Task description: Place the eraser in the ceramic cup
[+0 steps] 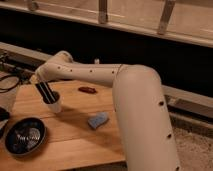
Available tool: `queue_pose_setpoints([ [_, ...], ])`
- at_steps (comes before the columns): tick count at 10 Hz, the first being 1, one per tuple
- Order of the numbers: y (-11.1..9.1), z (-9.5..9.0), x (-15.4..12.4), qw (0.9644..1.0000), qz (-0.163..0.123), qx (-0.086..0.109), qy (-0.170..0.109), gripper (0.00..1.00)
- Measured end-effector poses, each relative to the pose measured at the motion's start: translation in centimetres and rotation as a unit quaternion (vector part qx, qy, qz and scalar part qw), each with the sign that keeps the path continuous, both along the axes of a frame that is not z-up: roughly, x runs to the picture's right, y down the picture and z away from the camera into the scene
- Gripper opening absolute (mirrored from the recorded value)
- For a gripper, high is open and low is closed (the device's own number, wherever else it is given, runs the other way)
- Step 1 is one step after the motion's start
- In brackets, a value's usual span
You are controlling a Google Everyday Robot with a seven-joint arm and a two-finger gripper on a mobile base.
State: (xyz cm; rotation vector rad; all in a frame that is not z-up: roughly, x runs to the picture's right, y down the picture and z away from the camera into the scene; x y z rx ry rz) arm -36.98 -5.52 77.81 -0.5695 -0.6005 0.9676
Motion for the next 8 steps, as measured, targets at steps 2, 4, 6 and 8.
queue_pose_setpoints([
  [2,0.03,0.02,-0.08,1.0000,0.000,0.001,-0.001,0.41],
  [4,0.23,0.19,0.06,1.0000,0.001,0.001,0.000,0.45],
  [6,0.68,0.15,-0.20,1.0000,0.000,0.000,-0.001,0.62],
  [8,0.61,0.04,-0.23,1.0000,0.000,0.001,-0.002,0.64],
])
